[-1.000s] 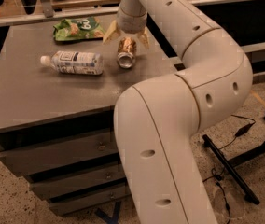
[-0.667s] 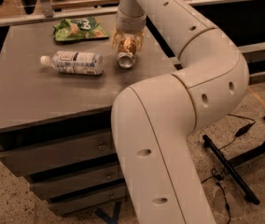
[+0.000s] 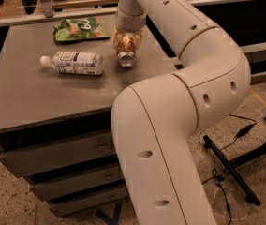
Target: Place orange can upright
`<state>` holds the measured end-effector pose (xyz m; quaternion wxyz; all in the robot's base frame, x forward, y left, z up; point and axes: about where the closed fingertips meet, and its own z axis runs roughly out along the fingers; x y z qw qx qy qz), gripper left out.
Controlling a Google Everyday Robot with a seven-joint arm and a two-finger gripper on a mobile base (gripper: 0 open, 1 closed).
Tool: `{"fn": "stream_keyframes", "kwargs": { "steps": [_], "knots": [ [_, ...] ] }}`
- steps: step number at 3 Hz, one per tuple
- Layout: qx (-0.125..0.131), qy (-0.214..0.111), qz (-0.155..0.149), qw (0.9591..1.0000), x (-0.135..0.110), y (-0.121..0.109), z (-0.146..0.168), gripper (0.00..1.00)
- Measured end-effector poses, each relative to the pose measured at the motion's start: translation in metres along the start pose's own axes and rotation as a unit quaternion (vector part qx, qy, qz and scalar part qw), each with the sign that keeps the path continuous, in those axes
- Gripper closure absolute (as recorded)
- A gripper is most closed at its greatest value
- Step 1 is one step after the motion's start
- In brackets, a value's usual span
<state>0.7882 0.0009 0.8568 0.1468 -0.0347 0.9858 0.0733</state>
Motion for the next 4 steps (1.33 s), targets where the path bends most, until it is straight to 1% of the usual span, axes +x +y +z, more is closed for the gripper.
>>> {"fn": "stream_keyframes", "kwargs": {
  "steps": [1,2,3,4],
  "knots": [
    [-0.074,-0.042,-0.050,0.9951,-0.005,0.016,-0.042,1.00],
    [-0.180,-0.098,-0.121,0.9712,0.000,0.035,-0.098,1.00],
    [-0.290,-0.155,-0.169,0.9291,0.008,0.037,-0.142,1.00],
    [-0.371,-0.197,-0.229,0.8783,0.023,0.039,-0.176,1.00]
  ]
}}
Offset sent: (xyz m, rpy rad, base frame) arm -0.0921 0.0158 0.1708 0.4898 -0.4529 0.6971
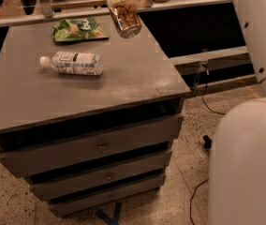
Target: Place orange can upright
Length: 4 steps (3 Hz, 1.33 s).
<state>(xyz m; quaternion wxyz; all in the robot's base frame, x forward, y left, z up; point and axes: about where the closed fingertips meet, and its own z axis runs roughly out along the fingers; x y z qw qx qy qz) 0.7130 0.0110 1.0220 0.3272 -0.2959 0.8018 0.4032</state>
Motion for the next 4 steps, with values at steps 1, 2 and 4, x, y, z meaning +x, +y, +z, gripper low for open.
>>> {"fn": "stream_keyframes", "kwargs": {
  "steps": [1,2,4],
  "knots": [
    [-0.054,-0.028,-0.077,0.9951,0.002,0.012,-0.019,1.00],
    [-0.057,-0.030,-0.119,0.9909,0.002,0.014,-0.015,1.00],
    [0.015,-0.090,-0.107,0.9901,0.010,0.014,-0.038,1.00]
  ]
}}
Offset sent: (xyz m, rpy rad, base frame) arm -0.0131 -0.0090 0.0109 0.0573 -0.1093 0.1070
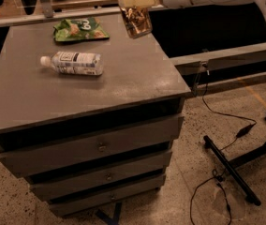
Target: Place orange can upright
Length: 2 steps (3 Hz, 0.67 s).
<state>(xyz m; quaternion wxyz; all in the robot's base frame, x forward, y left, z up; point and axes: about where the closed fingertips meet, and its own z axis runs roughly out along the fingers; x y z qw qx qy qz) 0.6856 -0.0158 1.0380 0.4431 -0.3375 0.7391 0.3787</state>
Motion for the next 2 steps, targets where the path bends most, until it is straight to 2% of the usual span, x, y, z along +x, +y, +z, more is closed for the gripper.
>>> {"fn": "stream_keyframes", "kwargs": {
  "steps": [1,2],
  "knots": [
    [0.036,-0.028,0.004,0.9990,0.019,0.005,-0.001,1.00],
    [0.066,-0.045,-0.001,0.9968,0.052,0.003,0.016,1.00]
  ]
}}
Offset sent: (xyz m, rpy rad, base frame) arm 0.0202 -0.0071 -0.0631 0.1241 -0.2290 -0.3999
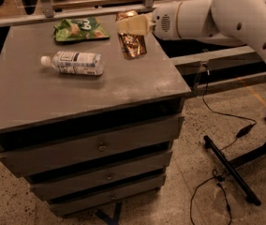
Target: Place orange can upright
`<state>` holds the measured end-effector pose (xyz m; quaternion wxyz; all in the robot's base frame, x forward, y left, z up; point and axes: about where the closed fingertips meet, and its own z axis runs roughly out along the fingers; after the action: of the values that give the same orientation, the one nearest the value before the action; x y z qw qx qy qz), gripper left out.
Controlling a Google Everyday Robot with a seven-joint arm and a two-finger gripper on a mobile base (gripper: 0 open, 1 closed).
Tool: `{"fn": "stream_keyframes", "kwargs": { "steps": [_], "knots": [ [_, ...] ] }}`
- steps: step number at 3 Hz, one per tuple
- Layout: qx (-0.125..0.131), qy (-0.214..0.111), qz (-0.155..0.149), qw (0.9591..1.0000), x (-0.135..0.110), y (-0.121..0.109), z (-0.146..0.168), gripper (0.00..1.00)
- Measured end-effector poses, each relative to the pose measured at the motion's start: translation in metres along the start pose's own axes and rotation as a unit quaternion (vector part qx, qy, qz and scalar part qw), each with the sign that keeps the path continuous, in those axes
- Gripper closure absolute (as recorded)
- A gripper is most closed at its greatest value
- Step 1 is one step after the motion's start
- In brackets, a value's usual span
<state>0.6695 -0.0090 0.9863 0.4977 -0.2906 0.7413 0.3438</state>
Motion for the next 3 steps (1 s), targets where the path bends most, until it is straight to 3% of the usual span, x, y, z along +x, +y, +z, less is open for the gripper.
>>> {"fn": "stream_keyframes", "kwargs": {
  "steps": [1,2,3],
  "knots": [
    [0.020,-0.045,-0.022,0.9985,0.016,-0.007,0.015,1.00],
    [0.053,-0.117,-0.068,0.9893,0.007,-0.022,0.022,1.00],
    [0.079,-0.161,-0.094,0.9793,-0.001,-0.032,0.024,1.00]
  ]
}}
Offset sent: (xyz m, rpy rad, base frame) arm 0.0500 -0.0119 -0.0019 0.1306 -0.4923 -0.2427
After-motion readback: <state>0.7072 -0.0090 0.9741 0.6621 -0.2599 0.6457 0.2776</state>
